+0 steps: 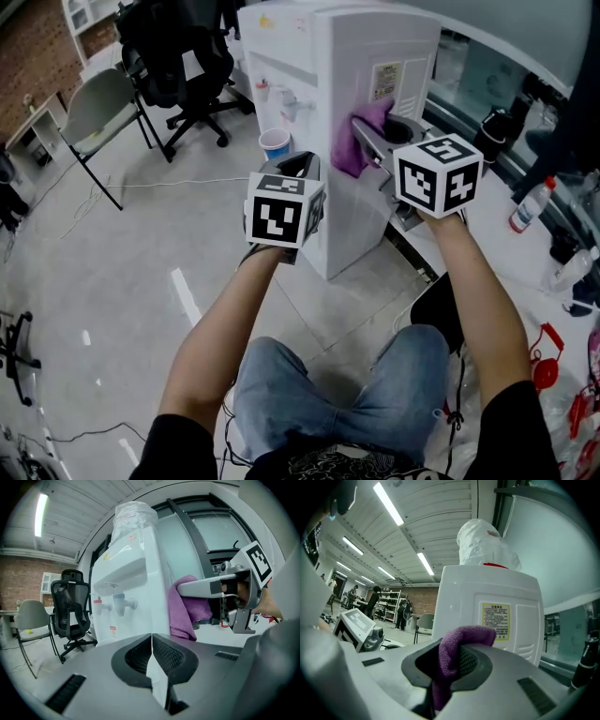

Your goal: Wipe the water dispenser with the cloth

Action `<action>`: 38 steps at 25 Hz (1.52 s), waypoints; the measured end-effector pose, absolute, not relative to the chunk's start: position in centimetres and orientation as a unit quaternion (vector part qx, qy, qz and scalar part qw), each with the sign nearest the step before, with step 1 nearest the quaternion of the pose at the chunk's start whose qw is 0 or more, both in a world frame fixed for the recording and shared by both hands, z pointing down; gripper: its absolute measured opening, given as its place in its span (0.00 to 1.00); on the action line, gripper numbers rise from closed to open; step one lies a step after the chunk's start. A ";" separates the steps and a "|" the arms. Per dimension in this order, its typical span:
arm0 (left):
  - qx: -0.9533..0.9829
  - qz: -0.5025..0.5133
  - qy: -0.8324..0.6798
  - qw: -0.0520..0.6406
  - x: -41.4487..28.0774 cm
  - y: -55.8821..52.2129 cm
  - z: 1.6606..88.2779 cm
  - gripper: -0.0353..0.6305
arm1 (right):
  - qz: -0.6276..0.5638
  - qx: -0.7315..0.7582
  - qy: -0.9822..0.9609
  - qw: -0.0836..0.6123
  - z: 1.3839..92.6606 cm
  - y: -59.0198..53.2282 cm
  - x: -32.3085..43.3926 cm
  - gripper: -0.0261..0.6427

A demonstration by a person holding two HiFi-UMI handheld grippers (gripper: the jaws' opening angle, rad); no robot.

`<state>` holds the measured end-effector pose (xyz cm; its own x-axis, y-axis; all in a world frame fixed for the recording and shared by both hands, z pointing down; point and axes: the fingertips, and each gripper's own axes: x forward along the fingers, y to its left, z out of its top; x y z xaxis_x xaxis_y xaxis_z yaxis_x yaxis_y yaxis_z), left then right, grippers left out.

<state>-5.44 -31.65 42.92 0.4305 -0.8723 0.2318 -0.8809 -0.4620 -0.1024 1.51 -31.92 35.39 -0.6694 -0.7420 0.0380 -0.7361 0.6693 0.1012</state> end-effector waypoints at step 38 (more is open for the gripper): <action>0.835 0.142 -0.529 0.051 -6.7 -30.3 58.1 0.09 | 0.076 0.426 -0.899 0.069 62.3 -32.2 1.5 0.11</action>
